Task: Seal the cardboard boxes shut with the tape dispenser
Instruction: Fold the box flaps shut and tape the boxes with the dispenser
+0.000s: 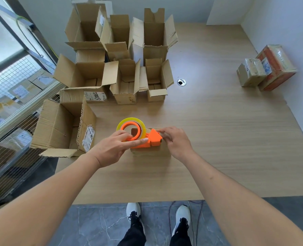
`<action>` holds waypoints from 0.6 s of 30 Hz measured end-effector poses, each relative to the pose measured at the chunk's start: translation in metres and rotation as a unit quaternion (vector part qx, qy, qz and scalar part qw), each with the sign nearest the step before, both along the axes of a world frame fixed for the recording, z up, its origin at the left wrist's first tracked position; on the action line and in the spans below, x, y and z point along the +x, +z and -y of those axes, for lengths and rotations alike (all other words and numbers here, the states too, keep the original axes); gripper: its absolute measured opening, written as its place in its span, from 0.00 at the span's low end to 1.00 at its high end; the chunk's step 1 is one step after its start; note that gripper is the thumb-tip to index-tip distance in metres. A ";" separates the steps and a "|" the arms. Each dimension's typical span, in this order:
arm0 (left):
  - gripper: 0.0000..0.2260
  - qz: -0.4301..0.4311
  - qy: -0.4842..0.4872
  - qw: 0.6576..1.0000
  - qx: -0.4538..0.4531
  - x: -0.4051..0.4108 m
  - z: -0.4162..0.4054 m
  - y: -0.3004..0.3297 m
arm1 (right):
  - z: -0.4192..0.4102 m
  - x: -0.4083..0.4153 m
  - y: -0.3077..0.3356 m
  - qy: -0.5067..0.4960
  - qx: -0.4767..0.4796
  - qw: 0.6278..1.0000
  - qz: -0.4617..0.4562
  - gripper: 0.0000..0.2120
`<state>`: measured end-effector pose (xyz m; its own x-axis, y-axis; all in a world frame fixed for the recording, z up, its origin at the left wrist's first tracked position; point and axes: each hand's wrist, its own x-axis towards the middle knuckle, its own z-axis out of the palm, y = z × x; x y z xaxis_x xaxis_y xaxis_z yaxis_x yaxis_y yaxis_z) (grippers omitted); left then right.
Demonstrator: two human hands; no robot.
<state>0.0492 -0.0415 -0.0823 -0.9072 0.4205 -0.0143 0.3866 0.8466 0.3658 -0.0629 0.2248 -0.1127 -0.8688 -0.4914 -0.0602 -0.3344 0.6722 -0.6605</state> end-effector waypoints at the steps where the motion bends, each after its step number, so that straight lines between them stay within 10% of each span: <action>1: 0.35 0.001 0.000 1.000 -0.002 -0.001 0.000 0.001 | 0.000 -0.002 -0.002 0.002 0.004 1.000 0.004 0.14; 9: 0.36 -0.001 -0.008 1.000 -0.013 -0.004 -0.001 0.004 | -0.014 0.001 0.009 -0.018 -0.060 0.991 0.121 0.34; 18: 0.36 0.016 -0.011 1.000 -0.014 -0.008 0.000 0.006 | -0.006 -0.001 0.011 -0.027 -0.063 0.993 0.095 0.10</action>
